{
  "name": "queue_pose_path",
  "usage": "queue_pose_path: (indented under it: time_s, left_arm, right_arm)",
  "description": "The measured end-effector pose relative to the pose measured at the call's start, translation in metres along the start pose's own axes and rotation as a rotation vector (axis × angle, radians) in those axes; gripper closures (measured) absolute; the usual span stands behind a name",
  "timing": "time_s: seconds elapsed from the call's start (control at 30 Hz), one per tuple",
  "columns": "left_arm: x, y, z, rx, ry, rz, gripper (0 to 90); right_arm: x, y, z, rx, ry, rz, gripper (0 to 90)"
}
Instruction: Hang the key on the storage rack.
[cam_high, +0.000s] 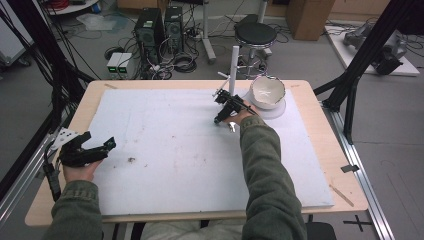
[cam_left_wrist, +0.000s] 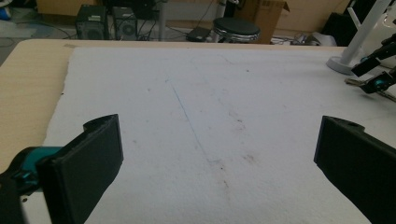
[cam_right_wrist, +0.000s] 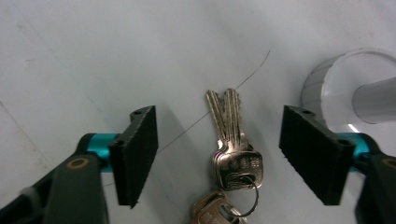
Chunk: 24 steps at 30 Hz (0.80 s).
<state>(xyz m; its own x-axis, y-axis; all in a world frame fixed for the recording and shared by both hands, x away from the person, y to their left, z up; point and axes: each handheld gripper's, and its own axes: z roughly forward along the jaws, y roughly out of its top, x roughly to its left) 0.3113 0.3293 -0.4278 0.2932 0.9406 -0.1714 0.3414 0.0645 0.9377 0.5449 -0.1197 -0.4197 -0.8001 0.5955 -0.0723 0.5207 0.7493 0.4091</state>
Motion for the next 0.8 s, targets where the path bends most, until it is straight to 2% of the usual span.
queue_pose_path:
  time_s: [0.03,0.07,0.1,0.13,0.17,0.3,0.43,0.47,0.5,0.53,0.6,0.67,0.77,0.8]
  left_arm:
    - [0.0,0.0,0.0,-0.002,0.0,-0.001,1.7]
    - [0.0,0.0,0.0,-0.001,0.0,-0.003,1.7]
    - [0.001,0.0,0.0,-0.001,0.0,-0.003,1.7]
    - [0.001,0.0,0.0,-0.004,0.001,-0.005,1.7]
    - [0.001,0.0,0.0,-0.005,0.002,-0.005,1.7]
    - [0.001,0.0,0.0,-0.009,0.003,-0.007,1.7]
    - [0.002,0.0,0.0,-0.008,0.003,-0.008,1.7]
    - [0.002,0.0,0.001,-0.008,0.003,-0.007,1.7]
    - [0.002,0.0,0.001,-0.009,0.002,-0.008,1.7]
    - [0.002,0.0,0.001,-0.011,0.001,-0.01,1.7]
    - [0.002,0.0,0.001,-0.014,0.0,-0.013,1.7]
    - [0.002,0.0,0.001,-0.013,-0.002,-0.01,1.7]
    - [0.002,0.0,0.001,-0.019,-0.005,-0.012,1.7]
    - [0.002,0.0,0.001,-0.021,-0.005,-0.01,1.7]
  right_arm:
    - [-0.001,0.0,0.0,-0.008,-0.004,0.004,38.2]
    - [-0.001,0.0,0.0,-0.008,-0.004,0.004,38.2]
    - [-0.002,0.001,0.0,-0.021,-0.002,0.018,44.0]
    - [-0.002,0.001,0.0,-0.021,-0.002,0.018,44.0]
    - [-0.001,0.003,-0.001,-0.027,-0.016,0.029,48.8]
    - [-0.002,0.006,0.0,-0.005,-0.045,0.017,55.6]
    - [-0.002,0.006,0.003,0.003,-0.031,0.019,59.2]
    - [-0.003,0.006,0.003,-0.001,-0.013,0.023,66.4]
    - [-0.002,0.006,0.003,0.001,-0.018,0.023,70.7]
    - [-0.002,0.006,0.003,0.001,-0.018,0.023,70.7]
    - [-0.001,0.007,0.003,0.004,-0.004,0.036,79.8]
    - [0.002,0.008,0.003,0.008,-0.018,0.029,82.2]
    - [0.005,0.008,0.002,0.015,-0.036,0.046,82.8]
    - [0.008,0.009,0.002,0.016,-0.058,0.034,83.0]
